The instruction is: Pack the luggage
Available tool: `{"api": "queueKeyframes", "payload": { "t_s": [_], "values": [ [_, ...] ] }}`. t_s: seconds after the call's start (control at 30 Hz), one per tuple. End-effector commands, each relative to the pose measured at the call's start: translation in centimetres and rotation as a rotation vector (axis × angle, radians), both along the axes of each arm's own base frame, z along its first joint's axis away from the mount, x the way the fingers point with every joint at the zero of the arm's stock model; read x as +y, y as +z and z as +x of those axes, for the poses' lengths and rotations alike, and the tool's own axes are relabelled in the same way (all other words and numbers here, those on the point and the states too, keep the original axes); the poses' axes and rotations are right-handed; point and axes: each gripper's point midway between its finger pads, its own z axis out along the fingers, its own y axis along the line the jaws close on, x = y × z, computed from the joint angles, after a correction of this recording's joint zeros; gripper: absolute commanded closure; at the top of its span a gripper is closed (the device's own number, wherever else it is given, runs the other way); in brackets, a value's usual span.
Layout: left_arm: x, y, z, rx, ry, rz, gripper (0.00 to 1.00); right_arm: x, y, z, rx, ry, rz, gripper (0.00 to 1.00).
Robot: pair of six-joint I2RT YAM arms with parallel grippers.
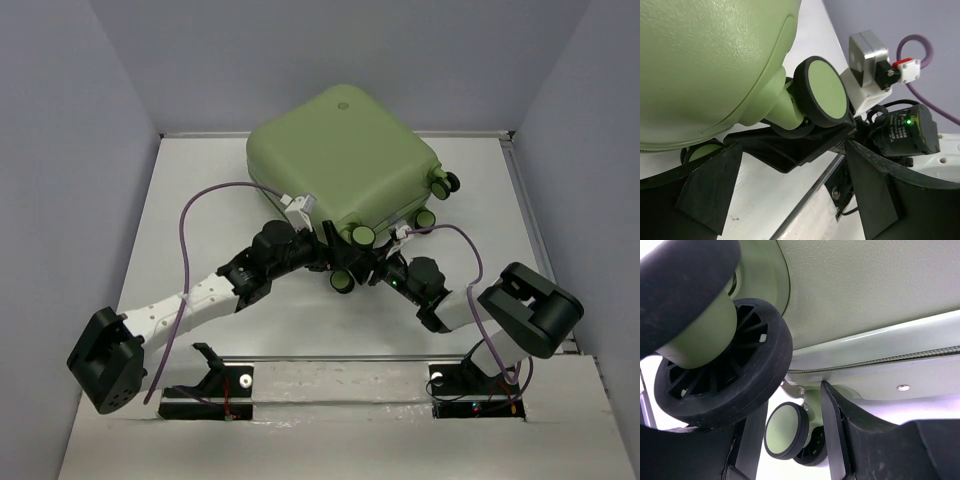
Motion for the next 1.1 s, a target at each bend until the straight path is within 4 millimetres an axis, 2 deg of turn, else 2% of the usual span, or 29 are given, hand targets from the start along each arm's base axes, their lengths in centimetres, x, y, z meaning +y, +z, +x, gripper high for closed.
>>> {"api": "queueKeyframes", "payload": {
  "t_s": [0.0,0.13,0.33,0.53,0.77,1.07],
  "values": [
    [-2.1,2.5,-0.2,-0.053,-0.076,-0.040,0.04,-0.1,6.7,0.9,-0.190,-0.039,0.143,0.49],
    [-3.3,3.4,0.3,-0.050,-0.079,-0.085,0.01,-0.1,6.6,0.8,-0.186,-0.036,0.136,0.49],
    [-4.1,3.9,-0.4,-0.043,-0.106,-0.175,0.01,0.0,6.3,0.9,-0.179,-0.033,0.126,0.49],
    [-3.6,3.9,0.1,-0.038,-0.047,-0.208,0.01,0.0,6.1,0.8,-0.174,-0.031,0.124,0.50],
    [-3.4,5.0,0.4,-0.035,0.011,-0.320,0.01,-0.1,5.8,0.7,-0.168,-0.029,0.119,0.50],
    [-3.1,5.3,1.3,0.046,0.097,-0.452,0.03,-0.2,5.2,0.6,-0.160,-0.033,0.105,0.51]
  ]
}}
